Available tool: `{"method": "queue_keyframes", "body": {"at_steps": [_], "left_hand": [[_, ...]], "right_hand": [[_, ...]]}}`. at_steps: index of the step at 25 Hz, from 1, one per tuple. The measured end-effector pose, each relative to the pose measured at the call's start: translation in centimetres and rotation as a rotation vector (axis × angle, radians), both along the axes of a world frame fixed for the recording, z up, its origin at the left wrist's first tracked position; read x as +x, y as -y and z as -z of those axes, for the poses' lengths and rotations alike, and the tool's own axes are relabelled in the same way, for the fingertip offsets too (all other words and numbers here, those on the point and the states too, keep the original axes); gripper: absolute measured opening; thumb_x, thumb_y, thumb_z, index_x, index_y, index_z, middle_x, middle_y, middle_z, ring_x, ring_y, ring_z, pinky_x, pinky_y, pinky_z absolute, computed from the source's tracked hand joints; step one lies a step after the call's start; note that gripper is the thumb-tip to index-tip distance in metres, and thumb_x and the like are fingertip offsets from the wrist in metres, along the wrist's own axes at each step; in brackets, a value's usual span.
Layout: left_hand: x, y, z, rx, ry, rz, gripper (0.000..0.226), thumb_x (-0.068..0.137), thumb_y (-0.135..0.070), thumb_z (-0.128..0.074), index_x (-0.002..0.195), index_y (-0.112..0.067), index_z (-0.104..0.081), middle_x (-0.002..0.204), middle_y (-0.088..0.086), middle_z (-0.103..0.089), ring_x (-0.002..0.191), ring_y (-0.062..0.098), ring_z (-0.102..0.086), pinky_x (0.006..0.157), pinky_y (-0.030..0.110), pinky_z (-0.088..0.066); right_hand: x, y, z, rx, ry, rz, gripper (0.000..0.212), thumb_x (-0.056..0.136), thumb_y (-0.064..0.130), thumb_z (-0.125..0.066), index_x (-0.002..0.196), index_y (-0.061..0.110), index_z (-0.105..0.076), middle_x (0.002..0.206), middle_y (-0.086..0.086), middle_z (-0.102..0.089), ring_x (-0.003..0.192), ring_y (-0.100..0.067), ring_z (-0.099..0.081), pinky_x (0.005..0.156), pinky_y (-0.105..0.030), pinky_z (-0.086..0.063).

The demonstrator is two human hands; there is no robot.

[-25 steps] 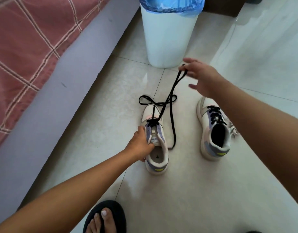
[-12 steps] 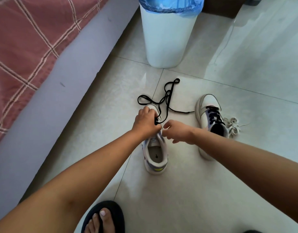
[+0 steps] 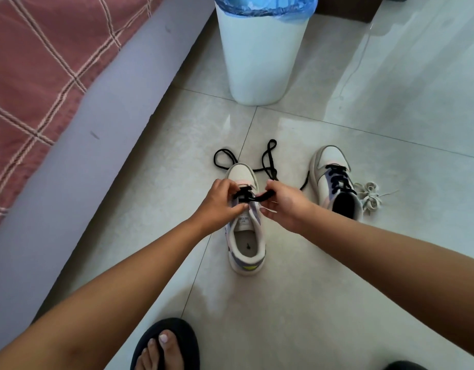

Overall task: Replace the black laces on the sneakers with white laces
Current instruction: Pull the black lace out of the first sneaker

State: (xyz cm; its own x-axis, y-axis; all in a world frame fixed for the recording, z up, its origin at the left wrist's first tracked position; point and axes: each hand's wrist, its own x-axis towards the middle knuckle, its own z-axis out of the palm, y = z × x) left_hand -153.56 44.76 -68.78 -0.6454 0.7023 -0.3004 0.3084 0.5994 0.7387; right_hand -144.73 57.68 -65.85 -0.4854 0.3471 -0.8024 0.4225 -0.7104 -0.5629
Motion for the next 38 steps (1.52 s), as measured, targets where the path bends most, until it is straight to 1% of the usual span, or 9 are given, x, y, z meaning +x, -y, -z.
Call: {"method": "queue_keyframes", "body": {"at_steps": [4,7,11,18,26,30,32,35,38], "left_hand": [[-0.2,-0.6,0.1,-0.166,-0.116,-0.082,0.025,0.082,-0.023,-0.065,0.103,-0.012,-0.055,0.101,0.001,-0.049,0.091,0.019,-0.053,0.075,0.024,-0.040],[0.1,-1.2,-0.1,-0.237,-0.180,-0.176,0.014,0.086,-0.024,-0.060,0.093,-0.012,-0.059,0.099,0.004,-0.060,0.091,0.022,-0.056,0.071,0.028,-0.041],[-0.4,-1.8,-0.6,-0.249,-0.137,-0.188,0.015,0.089,-0.024,-0.061,0.089,-0.010,-0.063,0.096,0.008,-0.066,0.090,0.025,-0.060,0.070,0.029,-0.041],[0.7,-2.7,-1.5,-0.468,-0.322,-0.088,0.026,0.089,-0.027,-0.052,0.102,-0.008,-0.063,0.107,0.010,-0.064,0.099,0.031,-0.060,0.071,0.030,-0.040],[0.5,-1.1,-0.3,-0.053,-0.199,0.116,0.017,0.085,-0.016,-0.063,0.102,-0.012,-0.067,0.099,0.003,-0.049,0.095,0.019,-0.054,0.080,0.031,-0.047],[-0.2,0.1,-0.4,0.005,-0.114,0.147,0.016,0.086,-0.013,-0.065,0.100,-0.015,-0.070,0.093,0.000,-0.048,0.087,0.012,-0.051,0.078,0.019,-0.039],[-0.1,0.3,-0.4,-0.037,-0.070,0.065,0.013,0.087,-0.016,-0.064,0.100,-0.016,-0.063,0.092,0.001,-0.052,0.083,0.013,-0.052,0.072,0.018,-0.037],[0.2,-0.3,-0.2,-0.136,-0.048,-0.046,0.016,0.088,-0.024,-0.063,0.099,-0.014,-0.057,0.090,0.000,-0.059,0.083,0.017,-0.056,0.070,0.026,-0.042],[0.1,-1.1,-0.3,-0.222,-0.139,-0.048,0.017,0.088,-0.026,-0.060,0.099,-0.013,-0.060,0.098,0.003,-0.061,0.094,0.022,-0.058,0.077,0.033,-0.046]], "right_hand": [[3.7,1.2,-2.1,0.163,-0.160,0.073,0.014,0.096,0.010,-0.046,0.085,0.009,-0.054,0.075,-0.008,-0.059,0.061,-0.017,-0.055,0.062,-0.028,-0.049],[6.5,2.4,-0.2,0.538,0.028,-0.368,0.017,0.092,0.021,-0.057,0.107,0.012,-0.052,0.096,-0.007,-0.052,0.077,-0.014,-0.051,0.068,-0.028,-0.046],[6.5,4.0,2.4,0.618,0.168,-0.773,0.043,0.086,0.039,-0.063,0.116,0.017,-0.042,0.097,-0.001,-0.050,0.079,-0.013,-0.049,0.057,-0.019,-0.035],[4.1,4.0,3.0,0.761,0.148,-0.676,0.045,0.084,0.024,-0.064,0.119,0.013,-0.037,0.091,-0.002,-0.051,0.077,-0.019,-0.052,0.064,-0.028,-0.038],[4.3,3.2,2.0,0.441,-0.044,-0.474,0.071,0.082,0.009,-0.068,0.139,0.026,-0.028,0.074,0.004,-0.046,0.063,-0.003,-0.047,0.050,-0.010,-0.037],[2.7,1.3,0.4,0.053,-0.119,-0.304,0.041,0.086,0.021,-0.065,0.122,0.035,-0.051,0.101,0.010,-0.060,0.097,-0.004,-0.051,0.083,-0.028,-0.036],[1.7,0.6,0.2,0.006,-0.158,-0.259,0.022,0.089,0.026,-0.060,0.111,0.031,-0.061,0.106,0.009,-0.062,0.104,-0.011,-0.050,0.083,-0.030,-0.036],[1.8,1.7,-0.5,0.144,-0.144,-0.304,0.011,0.094,0.020,-0.054,0.104,0.016,-0.059,0.085,-0.002,-0.054,0.071,-0.010,-0.048,0.063,-0.023,-0.035],[4.6,4.1,-0.3,0.467,0.011,-0.422,0.030,0.092,0.019,-0.058,0.118,0.018,-0.045,0.082,0.001,-0.049,0.067,-0.007,-0.045,0.058,-0.019,-0.036]]}}
